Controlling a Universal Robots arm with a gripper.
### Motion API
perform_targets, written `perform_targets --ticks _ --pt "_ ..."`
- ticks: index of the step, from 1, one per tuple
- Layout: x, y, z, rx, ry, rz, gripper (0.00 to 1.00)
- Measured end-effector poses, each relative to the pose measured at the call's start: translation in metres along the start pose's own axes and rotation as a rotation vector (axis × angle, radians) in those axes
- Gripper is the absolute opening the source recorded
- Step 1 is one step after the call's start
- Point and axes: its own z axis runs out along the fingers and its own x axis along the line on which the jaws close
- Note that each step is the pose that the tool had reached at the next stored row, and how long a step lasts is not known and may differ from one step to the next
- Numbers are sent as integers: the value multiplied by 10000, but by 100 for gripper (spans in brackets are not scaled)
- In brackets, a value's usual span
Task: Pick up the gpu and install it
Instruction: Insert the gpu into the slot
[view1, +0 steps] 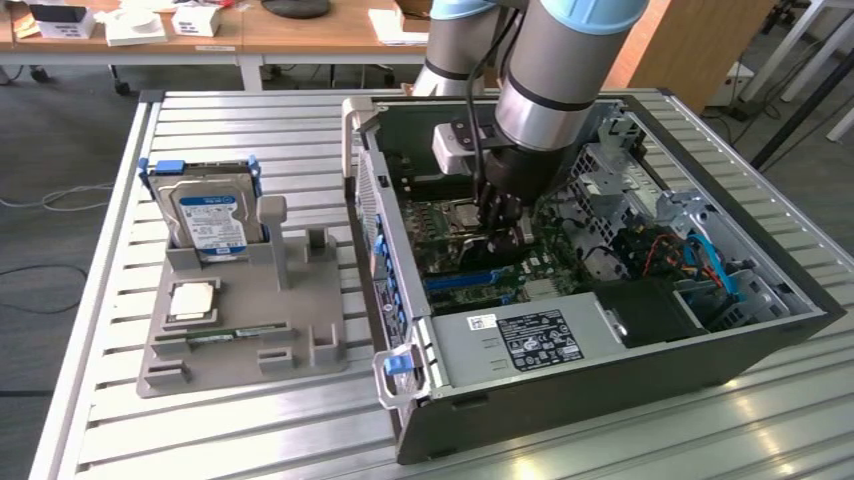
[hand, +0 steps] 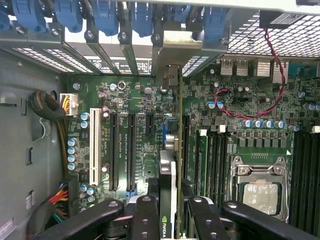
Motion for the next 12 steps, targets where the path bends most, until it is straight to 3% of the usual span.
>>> perform_targets --ticks 12 --pt "1 16 15 -3 2 1 27"
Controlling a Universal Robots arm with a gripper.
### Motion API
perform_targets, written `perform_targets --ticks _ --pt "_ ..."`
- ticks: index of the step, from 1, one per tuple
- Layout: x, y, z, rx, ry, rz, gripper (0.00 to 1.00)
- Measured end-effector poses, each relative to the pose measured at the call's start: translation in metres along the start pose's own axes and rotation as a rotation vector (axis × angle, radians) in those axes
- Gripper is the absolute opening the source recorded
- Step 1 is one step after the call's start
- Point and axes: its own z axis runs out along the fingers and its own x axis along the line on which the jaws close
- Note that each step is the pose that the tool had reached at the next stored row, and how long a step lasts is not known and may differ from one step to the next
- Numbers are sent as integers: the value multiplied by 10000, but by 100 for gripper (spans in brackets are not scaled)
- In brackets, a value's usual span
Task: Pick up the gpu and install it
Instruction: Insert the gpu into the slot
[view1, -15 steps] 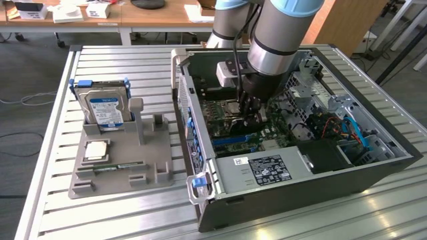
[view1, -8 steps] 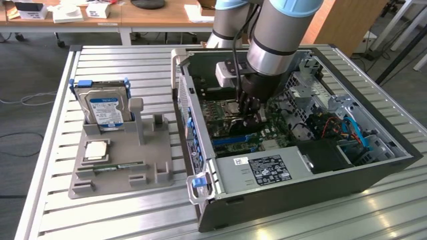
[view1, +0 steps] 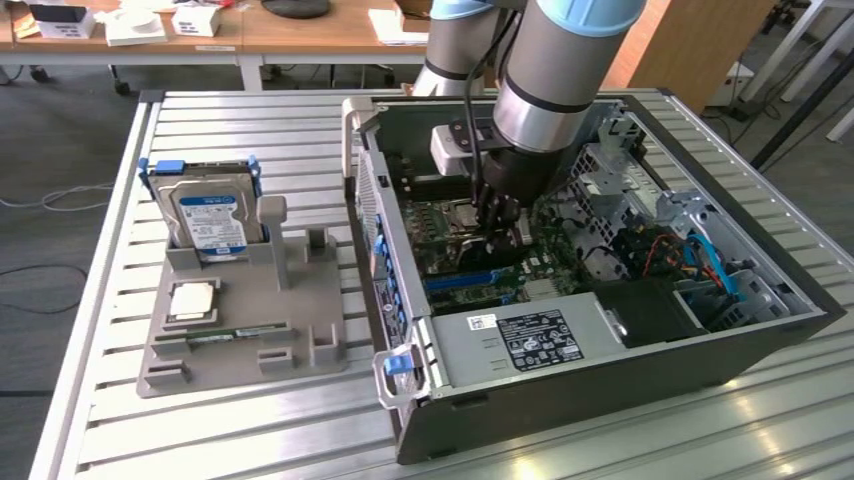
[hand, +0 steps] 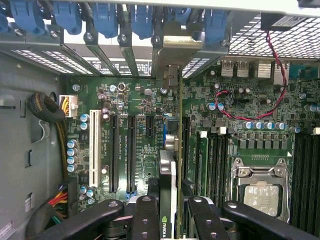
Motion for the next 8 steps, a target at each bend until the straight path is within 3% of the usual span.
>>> perform_targets --ticks 8 --pt "0 14 2 2 -1 -1 27"
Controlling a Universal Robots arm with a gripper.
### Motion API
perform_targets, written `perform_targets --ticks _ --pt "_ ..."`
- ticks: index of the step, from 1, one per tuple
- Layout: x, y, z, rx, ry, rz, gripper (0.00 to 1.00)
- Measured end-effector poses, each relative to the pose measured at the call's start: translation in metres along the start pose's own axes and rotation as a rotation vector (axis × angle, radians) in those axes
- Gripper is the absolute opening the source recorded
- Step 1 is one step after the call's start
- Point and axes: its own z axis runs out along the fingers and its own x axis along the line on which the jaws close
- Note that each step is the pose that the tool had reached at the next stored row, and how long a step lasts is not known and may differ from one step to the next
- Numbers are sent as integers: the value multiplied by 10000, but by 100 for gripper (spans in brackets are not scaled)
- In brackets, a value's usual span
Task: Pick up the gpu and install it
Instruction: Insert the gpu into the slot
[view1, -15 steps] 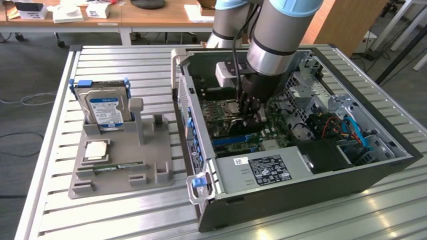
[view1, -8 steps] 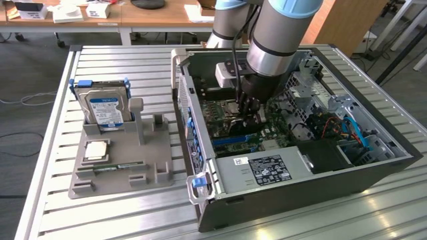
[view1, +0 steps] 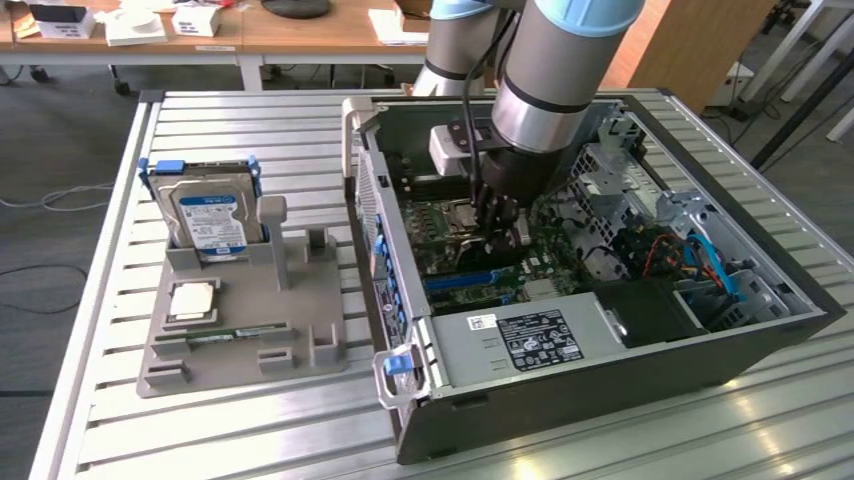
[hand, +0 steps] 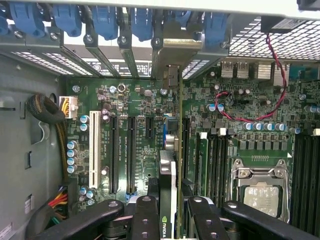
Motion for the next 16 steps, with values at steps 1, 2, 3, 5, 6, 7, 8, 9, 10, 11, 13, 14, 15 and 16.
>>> perform_targets --ticks 1,2,3,5,6,7,8,9,10,11,13,14,15,16 --pt "0 2 3 0 -1 2 27" --pt "1 3 7 0 -1 1 27" --pt "1 3 10 -1 1 1 27" --pt "1 4 11 -1 2 1 27" --pt "0 4 12 -1 1 1 27" --pt "0 4 13 -1 0 1 27" --pt "0 4 13 0 0 1 27" --pt "0 4 15 1 -1 1 27" --pt "0 3 23 3 -6 1 27" --pt "1 4 26 1 -3 1 27" --pt "2 4 32 0 0 1 27" --pt "1 4 32 -1 1 1 27" --pt "2 4 32 -1 1 1 27" --pt "2 4 32 -1 1 1 27"
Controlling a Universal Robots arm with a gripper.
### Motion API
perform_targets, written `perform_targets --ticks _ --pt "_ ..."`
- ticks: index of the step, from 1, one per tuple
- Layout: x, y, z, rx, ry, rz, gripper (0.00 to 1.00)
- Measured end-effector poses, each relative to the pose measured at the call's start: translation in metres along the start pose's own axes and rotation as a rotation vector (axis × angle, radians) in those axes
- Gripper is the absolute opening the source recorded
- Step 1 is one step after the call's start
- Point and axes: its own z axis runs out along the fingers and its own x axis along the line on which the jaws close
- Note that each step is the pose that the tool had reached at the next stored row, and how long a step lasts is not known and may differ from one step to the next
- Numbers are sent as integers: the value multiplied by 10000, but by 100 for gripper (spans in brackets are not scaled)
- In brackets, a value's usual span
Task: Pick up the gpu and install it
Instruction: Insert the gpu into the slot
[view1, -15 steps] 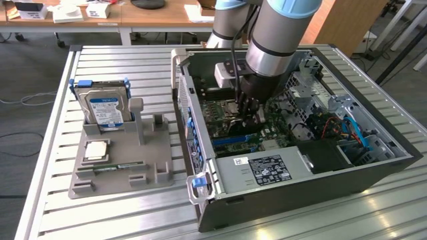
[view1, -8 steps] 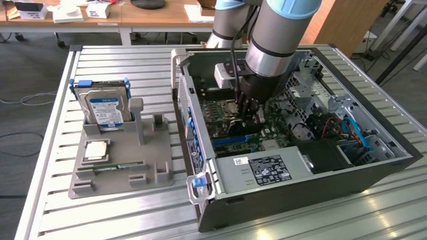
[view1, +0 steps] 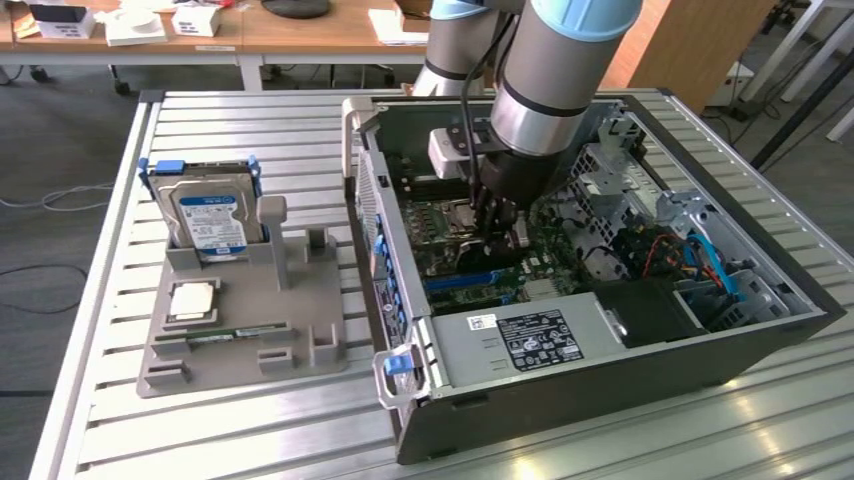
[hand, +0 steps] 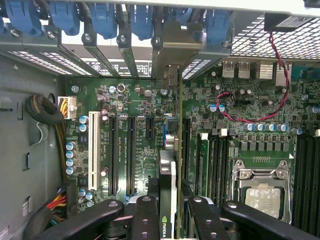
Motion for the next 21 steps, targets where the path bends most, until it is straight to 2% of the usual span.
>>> perform_targets --ticks 21 --pt "1 19 32 1 -1 0 27"
